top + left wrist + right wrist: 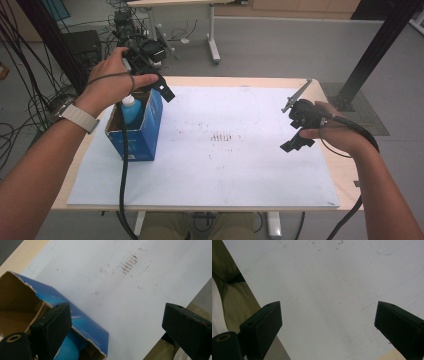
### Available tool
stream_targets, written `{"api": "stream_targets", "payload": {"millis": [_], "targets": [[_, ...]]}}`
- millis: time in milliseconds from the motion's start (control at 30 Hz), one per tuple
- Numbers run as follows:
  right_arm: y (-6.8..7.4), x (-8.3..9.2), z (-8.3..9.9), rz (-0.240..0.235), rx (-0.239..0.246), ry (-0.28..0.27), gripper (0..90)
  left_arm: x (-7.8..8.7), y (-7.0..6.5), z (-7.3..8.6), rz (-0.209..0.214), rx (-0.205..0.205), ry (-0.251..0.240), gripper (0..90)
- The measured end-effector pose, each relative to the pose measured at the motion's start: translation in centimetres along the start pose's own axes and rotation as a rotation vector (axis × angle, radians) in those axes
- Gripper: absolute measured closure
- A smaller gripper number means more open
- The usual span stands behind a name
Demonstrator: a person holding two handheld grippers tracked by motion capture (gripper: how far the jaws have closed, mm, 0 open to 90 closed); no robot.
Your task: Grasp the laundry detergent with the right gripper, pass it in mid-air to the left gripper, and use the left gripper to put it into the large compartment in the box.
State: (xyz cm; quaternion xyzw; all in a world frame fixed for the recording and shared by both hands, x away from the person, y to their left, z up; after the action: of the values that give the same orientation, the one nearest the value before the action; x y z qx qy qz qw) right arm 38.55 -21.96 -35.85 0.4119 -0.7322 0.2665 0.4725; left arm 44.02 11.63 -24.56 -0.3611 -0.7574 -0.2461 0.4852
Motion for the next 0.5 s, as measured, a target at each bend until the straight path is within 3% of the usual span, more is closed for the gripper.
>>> {"api": "stream_targets", "payload": {"millis": [500], "targets": [[0.2, 0.1, 0.4, 0.004, -0.014, 0.005, 7.6, -1.5, -3.6, -1.4, 0.081, -0.163, 0.005, 9.4]]}}
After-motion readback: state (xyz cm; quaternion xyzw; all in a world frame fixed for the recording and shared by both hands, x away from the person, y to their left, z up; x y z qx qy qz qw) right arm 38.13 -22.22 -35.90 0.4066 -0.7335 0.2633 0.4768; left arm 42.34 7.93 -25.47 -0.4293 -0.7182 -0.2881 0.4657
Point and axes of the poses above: each handheld gripper's, and its own axes: x roughly backward along the jaws, z roughly out of its underside, y roughly to its left, the point moved 10 cm from there along -x, roughly forward along the jaws, and after that the axes turned 5 degrees about -y, right-handed, at the moved point
